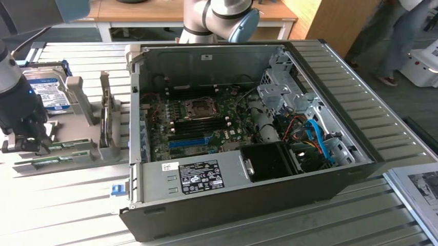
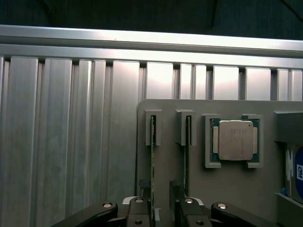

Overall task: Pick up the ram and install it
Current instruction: 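Pick up the ram and move it above insertion slot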

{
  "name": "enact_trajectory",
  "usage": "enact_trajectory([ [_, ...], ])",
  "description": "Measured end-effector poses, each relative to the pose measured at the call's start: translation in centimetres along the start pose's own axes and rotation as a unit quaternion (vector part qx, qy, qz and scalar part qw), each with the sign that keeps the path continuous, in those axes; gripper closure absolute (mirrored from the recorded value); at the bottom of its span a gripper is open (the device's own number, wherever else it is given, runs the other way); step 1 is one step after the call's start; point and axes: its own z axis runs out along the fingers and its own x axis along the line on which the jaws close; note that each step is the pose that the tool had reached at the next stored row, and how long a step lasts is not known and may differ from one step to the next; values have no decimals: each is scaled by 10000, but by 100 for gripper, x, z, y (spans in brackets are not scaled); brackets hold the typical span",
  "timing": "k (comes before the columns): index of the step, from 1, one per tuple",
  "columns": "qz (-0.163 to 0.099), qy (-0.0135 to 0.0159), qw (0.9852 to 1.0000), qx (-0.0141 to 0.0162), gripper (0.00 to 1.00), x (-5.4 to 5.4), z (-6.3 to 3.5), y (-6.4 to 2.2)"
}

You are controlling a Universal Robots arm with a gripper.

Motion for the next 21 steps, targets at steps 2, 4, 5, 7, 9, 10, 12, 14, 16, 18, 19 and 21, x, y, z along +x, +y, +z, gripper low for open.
enact_trajectory([
  [2,0,0,10000,0,71,1,8,0],
  [4,0,0,10000,0,71,1,23,-1],
  [5,0,0,10000,0,71,1,33,-1],
  [7,0,0,10000,0,71,1,52,-2],
  [9,0,0,10000,0,71,2,71,-3],
  [10,0,0,10000,0,71,2,80,-3],
  [12,0,0,10000,0,71,3,97,-3],
  [14,0,0,10000,0,71,3,114,-4],
  [16,0,0,10000,0,71,3,127,-4],
  [18,0,1,10000,-1,71,4,132,-4],
  [19,0,1,10000,-1,71,4,133,-4],
  [21,0,0,10000,0,71,3,134,-5],
])
